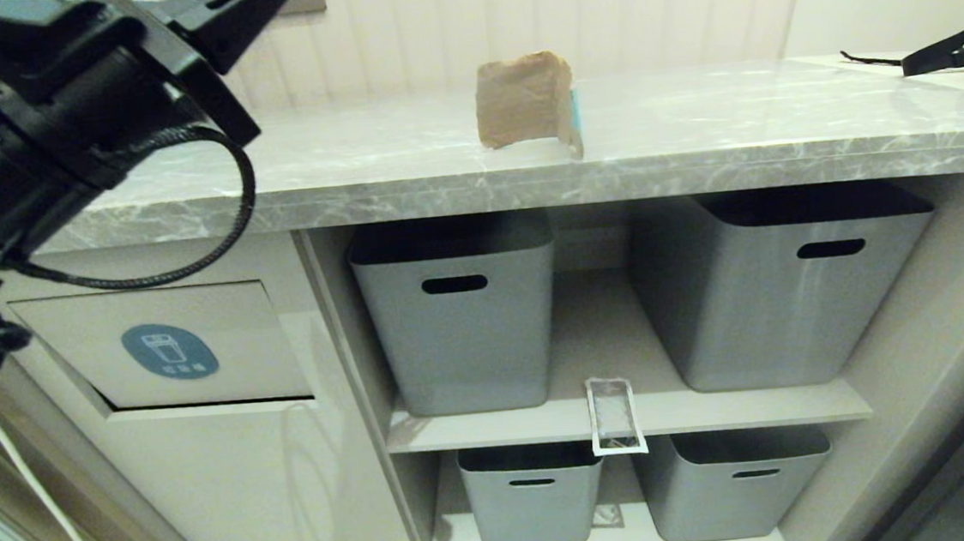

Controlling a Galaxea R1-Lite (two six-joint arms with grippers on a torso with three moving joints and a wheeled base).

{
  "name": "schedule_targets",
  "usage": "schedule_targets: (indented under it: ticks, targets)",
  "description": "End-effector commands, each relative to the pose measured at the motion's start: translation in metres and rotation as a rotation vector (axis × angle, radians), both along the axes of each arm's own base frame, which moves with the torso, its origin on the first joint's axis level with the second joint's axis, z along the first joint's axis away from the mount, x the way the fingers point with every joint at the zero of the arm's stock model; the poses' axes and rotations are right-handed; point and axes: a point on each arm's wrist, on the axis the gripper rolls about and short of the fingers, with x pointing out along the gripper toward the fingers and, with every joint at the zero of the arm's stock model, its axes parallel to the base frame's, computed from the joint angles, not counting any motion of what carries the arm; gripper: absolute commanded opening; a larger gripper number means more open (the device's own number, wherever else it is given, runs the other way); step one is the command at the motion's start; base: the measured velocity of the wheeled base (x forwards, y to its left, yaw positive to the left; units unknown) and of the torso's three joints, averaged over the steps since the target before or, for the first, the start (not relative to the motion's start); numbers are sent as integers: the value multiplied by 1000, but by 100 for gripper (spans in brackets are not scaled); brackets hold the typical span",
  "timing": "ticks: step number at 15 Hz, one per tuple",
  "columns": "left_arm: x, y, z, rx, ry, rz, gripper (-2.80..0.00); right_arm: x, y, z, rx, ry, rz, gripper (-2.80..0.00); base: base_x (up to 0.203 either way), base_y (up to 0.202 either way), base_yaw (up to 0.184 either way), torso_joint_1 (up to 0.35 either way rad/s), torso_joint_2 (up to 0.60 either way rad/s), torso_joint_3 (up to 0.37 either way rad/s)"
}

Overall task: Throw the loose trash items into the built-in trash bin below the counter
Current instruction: Pick up the garbage

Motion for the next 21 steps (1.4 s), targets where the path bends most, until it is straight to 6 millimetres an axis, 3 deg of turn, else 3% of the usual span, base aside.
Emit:
schedule_targets:
  ticks: [1, 5, 9, 11, 12, 14, 17, 21]
  targets:
    - [21, -16, -24, 30, 71, -23, -280, 0, 0, 0, -1, 0, 1, -280, 0, 0, 0, 0, 0, 0]
    - [14, -13, -21, 52, 131, -23, -280, 0, 0, 0, -1, -2, 1, -280, 0, 0, 0, 0, 0, 0]
    - [-19, -5, 16, 51, 229, 38, -280, 0, 0, 0, -1, -2, 1, -280, 0, 0, 0, 0, 0, 0]
    - [-35, -17, 42, 12, 279, 91, -280, 0, 0, 0, -1, -1, 1, -280, 0, 0, 0, 0, 0, 0]
    - [-39, -27, 46, 14, 323, 110, -280, 0, 0, 0, -1, -2, 1, -280, 0, 0, 0, 0, 0, 0]
    - [-26, -39, 31, 40, 395, 160, -280, 0, 0, 0, -1, -2, 2, -280, 0, 0, 0, 0, 0, 0]
    - [-23, -50, 24, 74, 443, 154, -280, 0, 0, 0, -1, -2, 1, -280, 0, 0, 0, 0, 0, 0]
    - [-18, -56, 44, 49, 462, 159, -280, 0, 0, 0, -1, -2, 1, -280, 0, 0, 0, 0, 0, 0]
